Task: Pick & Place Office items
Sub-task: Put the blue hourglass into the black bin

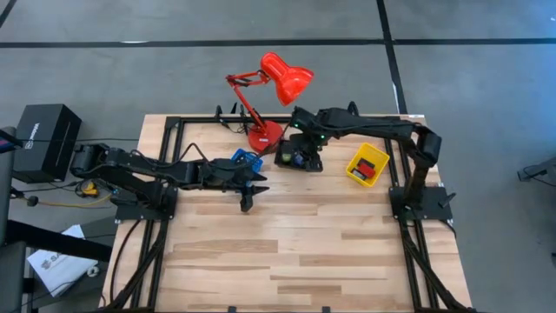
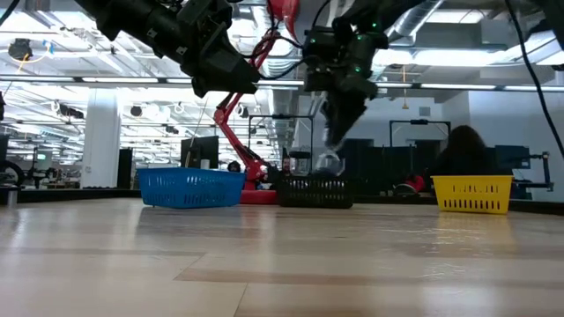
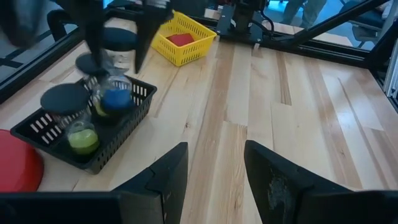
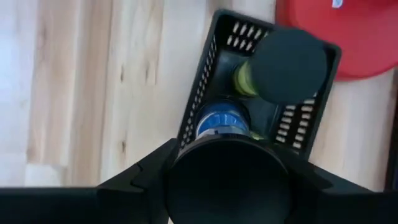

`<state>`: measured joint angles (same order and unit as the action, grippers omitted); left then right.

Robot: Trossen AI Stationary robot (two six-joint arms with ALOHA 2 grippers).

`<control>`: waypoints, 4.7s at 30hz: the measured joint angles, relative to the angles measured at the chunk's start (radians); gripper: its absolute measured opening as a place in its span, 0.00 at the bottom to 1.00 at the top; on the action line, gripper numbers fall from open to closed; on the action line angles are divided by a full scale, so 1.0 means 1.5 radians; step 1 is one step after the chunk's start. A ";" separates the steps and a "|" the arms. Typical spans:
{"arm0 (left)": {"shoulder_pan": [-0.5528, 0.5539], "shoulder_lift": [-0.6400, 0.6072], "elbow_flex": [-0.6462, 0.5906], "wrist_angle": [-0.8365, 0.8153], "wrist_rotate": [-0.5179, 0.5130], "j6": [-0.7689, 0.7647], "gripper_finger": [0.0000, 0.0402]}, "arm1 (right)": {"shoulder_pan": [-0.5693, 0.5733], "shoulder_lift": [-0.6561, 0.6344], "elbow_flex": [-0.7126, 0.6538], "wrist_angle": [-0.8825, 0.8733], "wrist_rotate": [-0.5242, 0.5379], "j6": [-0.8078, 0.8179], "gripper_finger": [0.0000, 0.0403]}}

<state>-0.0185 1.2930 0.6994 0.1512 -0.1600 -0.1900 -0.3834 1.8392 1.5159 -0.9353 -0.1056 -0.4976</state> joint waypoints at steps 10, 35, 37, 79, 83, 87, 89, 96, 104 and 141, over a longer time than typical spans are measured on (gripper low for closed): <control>0.000 0.000 0.000 0.001 -0.001 0.001 0.38 | -0.018 0.034 0.000 0.006 0.001 -0.025 0.52; 0.000 0.000 0.000 0.002 -0.003 0.001 0.38 | -0.002 0.030 0.142 -0.105 0.016 -0.040 0.56; 0.000 0.000 0.000 0.002 -0.003 0.001 0.38 | 0.005 0.030 0.173 -0.138 0.048 -0.040 0.55; -0.024 0.000 0.000 0.005 -0.003 -0.041 0.38 | 0.155 -0.018 0.351 -0.424 0.121 0.119 0.02; -0.024 0.000 0.000 0.004 -0.003 -0.041 0.38 | 0.168 -0.061 0.351 -0.424 0.121 0.127 0.01; -0.024 0.000 0.000 0.004 -0.003 -0.041 0.38 | 0.169 -0.095 0.348 -0.424 0.118 0.176 0.00; -0.024 0.000 0.000 0.005 -0.003 -0.041 0.38 | 0.169 -0.109 0.348 -0.424 0.117 0.196 0.00; -0.024 0.000 0.000 0.004 -0.003 -0.041 0.38 | 0.178 -0.137 0.348 -0.424 0.106 0.217 0.01; -0.024 0.000 0.000 0.005 0.000 -0.041 0.38 | 0.198 -0.132 0.339 -0.423 0.104 0.215 0.01; -0.024 0.000 0.000 0.005 -0.003 -0.041 0.38 | 0.032 -0.140 -0.161 -0.173 0.133 0.082 0.01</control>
<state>-0.0547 1.2930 0.6994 0.1581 -0.1642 -0.2512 -0.3360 1.6291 1.2747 -1.1949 0.0938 -0.3750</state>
